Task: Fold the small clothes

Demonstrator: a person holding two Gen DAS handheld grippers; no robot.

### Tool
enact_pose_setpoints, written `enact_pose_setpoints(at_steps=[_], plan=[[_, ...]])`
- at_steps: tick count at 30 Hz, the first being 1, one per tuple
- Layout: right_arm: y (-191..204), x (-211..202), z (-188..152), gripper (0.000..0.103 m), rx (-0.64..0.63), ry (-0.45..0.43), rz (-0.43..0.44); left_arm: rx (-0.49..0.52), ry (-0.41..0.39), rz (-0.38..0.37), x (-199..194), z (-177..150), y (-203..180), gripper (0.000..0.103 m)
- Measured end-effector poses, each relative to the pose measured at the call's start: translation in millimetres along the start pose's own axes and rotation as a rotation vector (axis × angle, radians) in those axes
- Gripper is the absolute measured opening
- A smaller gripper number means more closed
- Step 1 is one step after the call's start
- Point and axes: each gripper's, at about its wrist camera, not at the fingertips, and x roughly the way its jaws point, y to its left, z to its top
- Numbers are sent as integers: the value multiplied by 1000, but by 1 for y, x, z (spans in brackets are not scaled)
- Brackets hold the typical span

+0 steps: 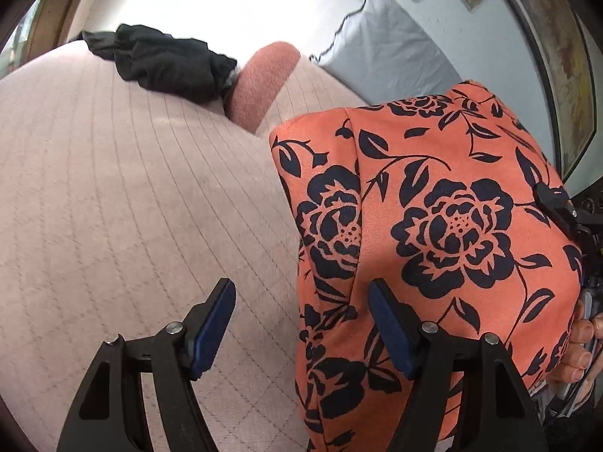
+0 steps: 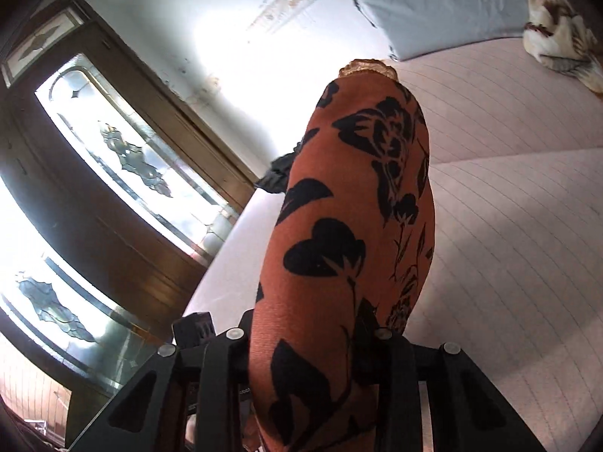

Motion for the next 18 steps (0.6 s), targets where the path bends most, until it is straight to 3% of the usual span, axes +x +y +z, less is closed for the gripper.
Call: enact_pose_setpoints(at_steps=[3, 6, 8, 10, 12, 15, 18], plan=[[-4, -5, 4, 32, 80, -57, 113, 10, -60, 14, -23, 18, -6, 75], [-61, -3, -17, 32, 244, -85, 183, 67, 29, 28, 5, 18, -21, 76], [-110, 2, -41, 32, 286, -89, 102, 104, 109, 64, 40, 5, -28, 76], [-168, 13, -72, 32, 380, -38, 26, 110, 176, 81, 64, -14, -25, 76], [-215, 21, -107, 32, 482, 42, -147, 105, 193, 89, 71, -30, -24, 76], [-229, 15, -130, 33, 521, -19, -62, 121, 211, 83, 77, -41, -27, 76], [-219, 18, -127, 33, 483, -18, -72, 116, 269, 64, 94, -40, -32, 76]])
